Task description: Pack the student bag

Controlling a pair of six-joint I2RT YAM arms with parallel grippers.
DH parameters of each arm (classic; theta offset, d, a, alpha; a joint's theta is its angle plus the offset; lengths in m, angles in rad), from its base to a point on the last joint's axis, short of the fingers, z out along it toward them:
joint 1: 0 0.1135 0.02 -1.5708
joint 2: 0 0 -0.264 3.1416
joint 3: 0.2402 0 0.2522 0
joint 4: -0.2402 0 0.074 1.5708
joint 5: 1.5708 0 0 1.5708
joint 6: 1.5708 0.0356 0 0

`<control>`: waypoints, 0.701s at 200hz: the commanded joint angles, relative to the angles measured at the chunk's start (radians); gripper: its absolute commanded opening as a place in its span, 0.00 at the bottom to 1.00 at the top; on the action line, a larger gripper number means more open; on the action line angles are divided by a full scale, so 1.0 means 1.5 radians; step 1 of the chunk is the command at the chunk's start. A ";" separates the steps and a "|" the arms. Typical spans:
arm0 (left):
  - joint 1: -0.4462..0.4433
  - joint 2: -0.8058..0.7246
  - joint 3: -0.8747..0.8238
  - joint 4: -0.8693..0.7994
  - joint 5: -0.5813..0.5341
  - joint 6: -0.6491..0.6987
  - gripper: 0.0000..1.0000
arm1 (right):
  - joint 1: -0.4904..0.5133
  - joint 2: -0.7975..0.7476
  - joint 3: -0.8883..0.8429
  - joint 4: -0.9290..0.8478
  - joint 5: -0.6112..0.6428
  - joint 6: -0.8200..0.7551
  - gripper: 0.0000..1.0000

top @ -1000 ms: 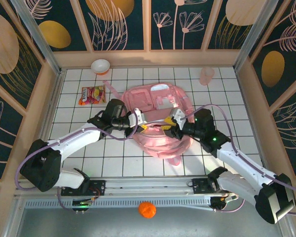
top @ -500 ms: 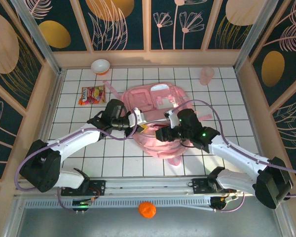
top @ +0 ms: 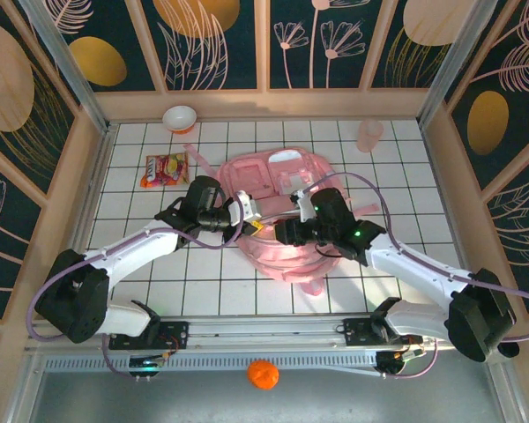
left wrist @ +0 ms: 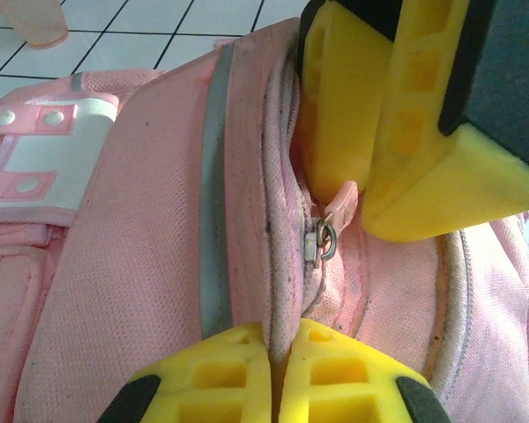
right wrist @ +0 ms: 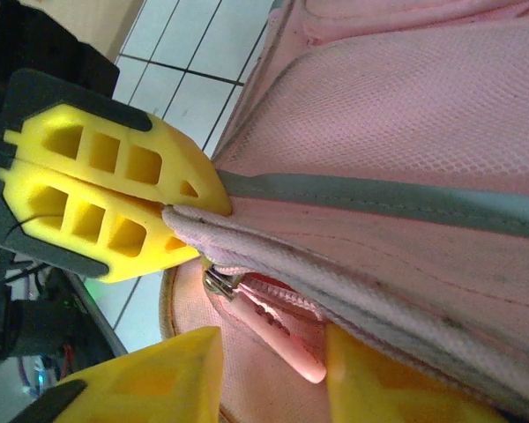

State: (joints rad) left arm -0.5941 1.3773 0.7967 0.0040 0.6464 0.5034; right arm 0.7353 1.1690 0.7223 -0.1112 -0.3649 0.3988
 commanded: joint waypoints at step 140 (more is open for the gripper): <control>0.005 0.004 0.044 -0.055 -0.053 0.025 0.00 | -0.011 0.001 0.099 -0.216 0.214 -0.017 0.00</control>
State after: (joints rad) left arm -0.5980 1.3914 0.8131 -0.0097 0.6216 0.5091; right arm 0.8085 1.2381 0.8658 -0.2970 -0.1722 0.3737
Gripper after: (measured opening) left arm 0.043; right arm 0.048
